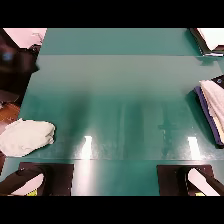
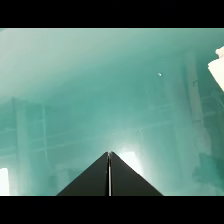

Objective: Fold the shirts.

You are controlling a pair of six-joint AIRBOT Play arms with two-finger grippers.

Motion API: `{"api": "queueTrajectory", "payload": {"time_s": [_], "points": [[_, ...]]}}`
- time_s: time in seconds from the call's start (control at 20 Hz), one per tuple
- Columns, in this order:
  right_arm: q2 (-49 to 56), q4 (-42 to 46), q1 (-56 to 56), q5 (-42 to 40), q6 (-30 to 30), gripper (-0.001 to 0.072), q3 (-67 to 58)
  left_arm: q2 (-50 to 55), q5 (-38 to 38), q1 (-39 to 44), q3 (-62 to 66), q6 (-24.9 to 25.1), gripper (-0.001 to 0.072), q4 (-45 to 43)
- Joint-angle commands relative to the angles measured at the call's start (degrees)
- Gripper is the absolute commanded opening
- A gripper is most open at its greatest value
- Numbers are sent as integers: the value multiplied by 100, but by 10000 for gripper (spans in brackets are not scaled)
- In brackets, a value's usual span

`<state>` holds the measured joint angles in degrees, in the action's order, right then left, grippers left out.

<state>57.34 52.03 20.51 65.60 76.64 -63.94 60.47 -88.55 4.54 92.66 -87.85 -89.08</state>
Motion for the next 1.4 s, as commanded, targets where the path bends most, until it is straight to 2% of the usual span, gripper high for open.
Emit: {"api": "queueTrajectory", "payload": {"time_s": [0.0,0.2,0.4,0.6,0.75,0.8,0.85,0.9,0.95,1.0,1.1,1.2,1.35], "points": [[-4,-4,-7,57,2,13,0,-588,-1126,-584,-579,-243,673,-887],[-4,0,-4,57,2,13,0,-817,-780,-931,-2393,-549,672,-892],[-4,0,-4,55,2,13,0,-1084,232,-1152,-4367,-1172,673,-933],[-4,0,-4,57,2,13,0,-1080,1078,-1161,-5412,-1543,672,-946],[-4,-2,-4,57,2,13,0,-1078,1484,-1161,-5713,-1635,665,-957],[-4,-2,-4,55,2,13,0,-1075,1556,-1161,-5711,-1635,497,-960],[-4,-2,-4,52,2,13,0,-1078,1624,-1161,-5707,-1639,224,-960],[-4,-2,-4,55,2,13,0,-1078,1650,-1161,-5707,-1700,145,-957],[-4,-2,-4,52,2,13,0,-1078,1661,-1158,-5694,-1738,117,-955],[-4,-2,-4,52,2,13,0,-1078,1650,-1158,-5600,-1716,30,-946],[-4,-17,-4,55,2,13,-24,-1084,1486,-1158,-5007,-1574,29,-850],[-4,-33,-7,234,2,13,-234,-1088,1272,-931,-3853,-1180,29,-522],[2,-310,-7,315,2,13,-776,-1051,1178,-52,-1615,-684,28,289]]}}
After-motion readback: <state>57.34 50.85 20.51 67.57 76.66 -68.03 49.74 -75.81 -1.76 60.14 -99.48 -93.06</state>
